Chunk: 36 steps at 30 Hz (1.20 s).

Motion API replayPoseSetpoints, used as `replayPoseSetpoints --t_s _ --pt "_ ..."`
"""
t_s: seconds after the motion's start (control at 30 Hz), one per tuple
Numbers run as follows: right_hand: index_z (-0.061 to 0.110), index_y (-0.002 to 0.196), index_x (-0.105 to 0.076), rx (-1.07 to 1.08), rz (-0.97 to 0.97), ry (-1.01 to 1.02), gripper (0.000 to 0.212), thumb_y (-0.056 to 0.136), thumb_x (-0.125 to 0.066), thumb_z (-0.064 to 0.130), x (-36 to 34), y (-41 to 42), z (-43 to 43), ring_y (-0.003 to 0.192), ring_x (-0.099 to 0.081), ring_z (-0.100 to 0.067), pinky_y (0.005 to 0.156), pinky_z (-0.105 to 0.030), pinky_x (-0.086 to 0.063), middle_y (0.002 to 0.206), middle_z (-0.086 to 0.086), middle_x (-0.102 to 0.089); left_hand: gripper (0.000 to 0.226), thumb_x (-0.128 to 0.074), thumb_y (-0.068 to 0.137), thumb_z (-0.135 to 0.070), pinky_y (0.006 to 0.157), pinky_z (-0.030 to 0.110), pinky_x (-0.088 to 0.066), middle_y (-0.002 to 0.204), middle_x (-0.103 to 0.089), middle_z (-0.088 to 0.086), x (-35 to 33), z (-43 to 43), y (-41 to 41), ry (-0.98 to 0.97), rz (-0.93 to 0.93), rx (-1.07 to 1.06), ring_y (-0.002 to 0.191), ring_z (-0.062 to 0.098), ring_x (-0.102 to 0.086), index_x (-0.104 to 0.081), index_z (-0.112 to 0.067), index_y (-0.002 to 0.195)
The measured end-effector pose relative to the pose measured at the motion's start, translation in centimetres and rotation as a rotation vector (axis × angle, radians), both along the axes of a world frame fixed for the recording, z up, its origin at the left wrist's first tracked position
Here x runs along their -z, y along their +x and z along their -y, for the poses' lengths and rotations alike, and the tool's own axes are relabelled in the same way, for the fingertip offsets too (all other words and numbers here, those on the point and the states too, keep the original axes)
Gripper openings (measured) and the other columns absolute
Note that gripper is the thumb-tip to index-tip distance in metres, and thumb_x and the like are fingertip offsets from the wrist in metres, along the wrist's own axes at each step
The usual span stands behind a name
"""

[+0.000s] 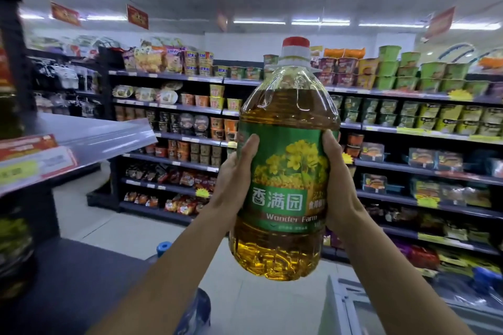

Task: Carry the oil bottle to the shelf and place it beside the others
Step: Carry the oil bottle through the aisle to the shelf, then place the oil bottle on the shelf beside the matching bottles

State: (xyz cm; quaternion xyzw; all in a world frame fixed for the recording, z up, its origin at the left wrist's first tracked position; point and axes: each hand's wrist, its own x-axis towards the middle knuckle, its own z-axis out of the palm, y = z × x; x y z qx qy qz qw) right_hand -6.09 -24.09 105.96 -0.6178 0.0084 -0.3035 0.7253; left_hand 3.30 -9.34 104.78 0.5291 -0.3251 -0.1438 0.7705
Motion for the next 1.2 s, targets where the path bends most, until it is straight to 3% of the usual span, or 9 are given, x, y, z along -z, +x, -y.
replayPoseSetpoints --t_s 0.23,0.47,0.63,0.73,0.83,0.9,0.97,1.03,1.2 --pt "0.011 0.141 -0.061 -0.064 0.031 -0.013 0.11 0.058 -0.079 0.08 0.8 2.2 -0.4 0.121 -0.067 -0.05 0.108 -0.07 -0.046 0.134 -0.025 -0.07 0.07 -0.061 0.067 -0.078 0.104 0.058 -0.051 0.119 -0.078 0.003 0.8 -0.3 2.8 0.056 0.012 -0.027 0.111 0.026 -0.073 -0.071 -0.031 0.118" --pt "0.011 0.141 -0.062 -0.071 0.007 0.053 0.105 0.062 -0.079 0.078 2.5 4.9 -2.0 0.122 -0.067 -0.049 0.107 -0.068 -0.047 0.135 -0.025 -0.071 0.101 -0.065 0.053 -0.093 0.104 0.056 -0.051 0.123 -0.077 0.002 2.6 -1.8 5.2 0.129 0.011 -0.057 0.114 0.025 -0.071 -0.067 -0.026 0.128" --pt "0.017 0.141 -0.064 -0.15 -0.059 0.165 0.075 0.088 -0.055 0.069 6.0 8.0 -3.2 0.121 -0.068 -0.049 0.108 -0.071 -0.045 0.135 -0.022 -0.071 0.045 -0.052 0.041 -0.103 0.082 0.024 -0.044 0.079 -0.067 -0.05 4.8 -4.5 7.3 0.222 -0.021 -0.12 0.08 -0.024 -0.063 -0.065 -0.074 0.072" --pt "0.018 0.138 -0.066 -0.206 -0.117 0.205 0.072 0.091 -0.052 0.07 8.9 10.3 -4.8 0.117 -0.072 -0.046 0.104 -0.069 -0.05 0.131 -0.02 -0.075 0.053 -0.05 0.05 -0.101 0.097 0.024 -0.038 0.11 -0.056 -0.047 6.7 -6.5 7.7 0.282 -0.079 -0.186 0.108 -0.014 -0.053 -0.053 -0.077 0.097" --pt "0.02 0.133 -0.071 -0.25 -0.227 0.258 0.07 0.09 -0.054 0.073 11.9 12.6 -6.2 0.111 -0.075 -0.043 0.091 -0.06 -0.061 0.127 -0.018 -0.077 0.042 -0.046 0.073 -0.09 0.111 0.033 -0.031 0.148 -0.048 -0.022 9.1 -8.0 8.6 0.306 -0.128 -0.268 0.139 0.008 -0.041 -0.053 -0.066 0.107" --pt "0.024 0.12 -0.079 -0.296 -0.316 0.314 0.066 0.086 -0.058 0.076 13.5 14.5 -7.3 0.104 -0.078 -0.042 0.076 -0.052 -0.065 0.12 -0.017 -0.08 0.061 -0.046 0.07 -0.093 0.102 0.035 -0.035 0.155 -0.05 -0.005 10.4 -9.2 9.0 0.395 -0.207 -0.364 0.138 0.02 -0.045 -0.06 -0.058 0.119" --pt "0.025 0.105 -0.085 -0.412 -0.404 0.342 0.061 0.084 -0.06 0.077 14.3 16.1 -7.9 0.096 -0.08 -0.04 0.068 -0.048 -0.066 0.113 -0.018 -0.082 0.105 -0.044 0.054 -0.099 0.092 0.033 -0.033 0.155 -0.05 0.002 11.1 -9.4 9.5 0.459 -0.336 -0.514 0.122 0.019 -0.049 -0.059 -0.038 0.139" --pt "0.024 0.1 -0.086 -0.518 -0.448 0.335 0.061 0.079 -0.062 0.076 15.2 17.8 -8.5 0.092 -0.081 -0.039 0.065 -0.046 -0.066 0.11 -0.018 -0.083 0.129 -0.043 0.04 -0.104 0.092 0.033 -0.031 0.158 -0.046 0.003 11.3 -10.2 9.6 0.482 -0.413 -0.6 0.122 0.02 -0.048 -0.052 -0.031 0.146" --pt "0.016 0.126 -0.073 -0.676 -0.554 0.219 0.097 0.053 -0.074 0.079 14.8 22.3 -10.6 0.101 -0.078 -0.046 0.093 -0.061 -0.06 0.114 -0.023 -0.081 0.159 -0.033 0.013 -0.111 0.098 0.036 -0.036 0.164 -0.035 0.004 12.3 -12.2 9.8 0.412 -0.522 -0.792 0.142 0.024 -0.042 -0.043 -0.034 0.152"
